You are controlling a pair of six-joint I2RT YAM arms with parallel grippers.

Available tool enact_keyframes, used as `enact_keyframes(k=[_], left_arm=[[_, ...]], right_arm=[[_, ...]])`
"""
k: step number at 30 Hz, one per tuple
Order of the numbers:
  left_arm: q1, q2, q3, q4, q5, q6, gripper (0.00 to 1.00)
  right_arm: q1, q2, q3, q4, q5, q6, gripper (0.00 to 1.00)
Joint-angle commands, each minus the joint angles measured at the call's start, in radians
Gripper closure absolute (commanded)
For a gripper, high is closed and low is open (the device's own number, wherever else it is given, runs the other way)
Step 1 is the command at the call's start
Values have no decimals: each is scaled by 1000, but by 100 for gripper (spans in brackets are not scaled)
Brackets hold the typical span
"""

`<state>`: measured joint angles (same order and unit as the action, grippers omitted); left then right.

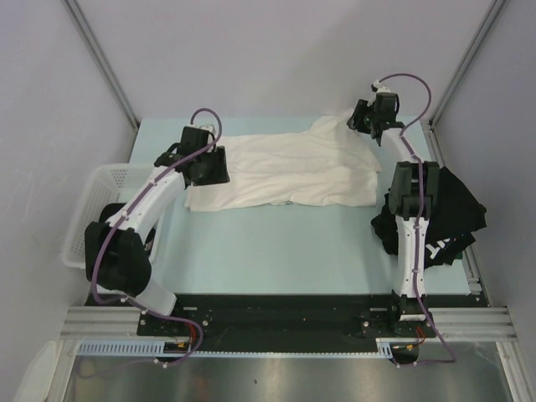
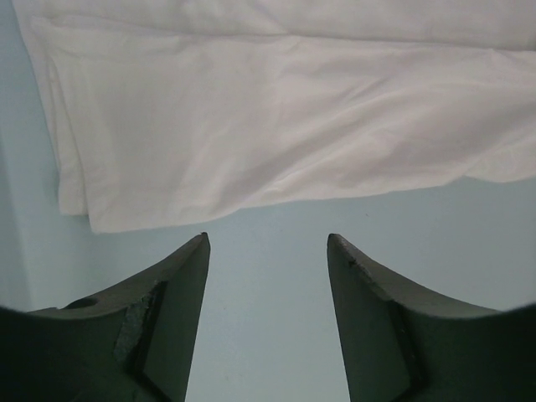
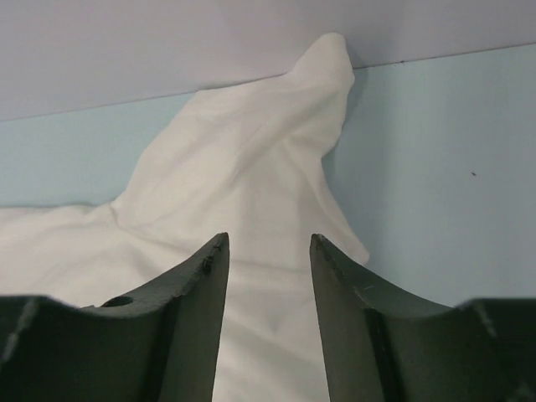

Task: Fold and stack the t-shirts
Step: Fold the flattened tshirt in 1/3 of the way

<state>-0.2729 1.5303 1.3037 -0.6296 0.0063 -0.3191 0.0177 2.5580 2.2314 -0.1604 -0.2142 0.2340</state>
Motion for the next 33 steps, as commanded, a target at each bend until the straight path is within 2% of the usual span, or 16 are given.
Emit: enact_keyframes(k=[1, 5, 6, 7, 8, 9, 10, 11, 12, 18, 19, 20, 21, 22, 24, 33], left_arm=[[-5, 59, 2, 73, -42, -26, 43], [-5, 114, 20, 99, -52, -20, 58], [-5, 125, 31, 102, -60, -15, 62], [-5, 136, 34, 102, -63, -12, 72], [-5, 146, 38, 100, -66, -12, 77], [-5, 166, 51, 100, -69, -12, 83], [-5, 174, 54, 102, -68, -12, 96], [-5, 182, 63, 99, -68, -14, 100], [-5, 192, 62, 97, -71, -17, 100], [-3, 224, 37, 88, -112, -38, 100], [-3, 228, 35, 81, -117, -44, 99], [-3, 231, 37, 62, -126, -58, 91], [-3, 226, 34, 54, -141, -67, 70], [-3, 222, 31, 48, -143, -75, 63], [-3, 206, 8, 45, -143, -98, 49], [-3, 126, -63, 36, -137, -118, 44]], right_arm=[[11, -274, -180, -14, 18, -47, 54], [42, -389, -303, -132, 30, -73, 66], [48, -403, -323, -160, 41, -88, 74], [56, -424, -341, -183, 48, -91, 78], [67, -432, -377, -227, 44, -99, 83], [71, -446, -392, -250, 53, -93, 95], [73, -450, -407, -284, 56, -84, 100], [73, -459, -439, -300, 44, -73, 100], [73, -467, -455, -312, 42, -53, 100], [116, -551, -561, -361, 65, -50, 100], [125, -562, -561, -390, 67, -56, 93], [133, -568, -561, -407, 91, -59, 87], [154, -573, -564, -438, 110, -65, 81], [162, -579, -567, -450, 127, -79, 76], [177, -602, -579, -473, 156, -90, 75], [192, -703, -598, -614, 280, -90, 73]])
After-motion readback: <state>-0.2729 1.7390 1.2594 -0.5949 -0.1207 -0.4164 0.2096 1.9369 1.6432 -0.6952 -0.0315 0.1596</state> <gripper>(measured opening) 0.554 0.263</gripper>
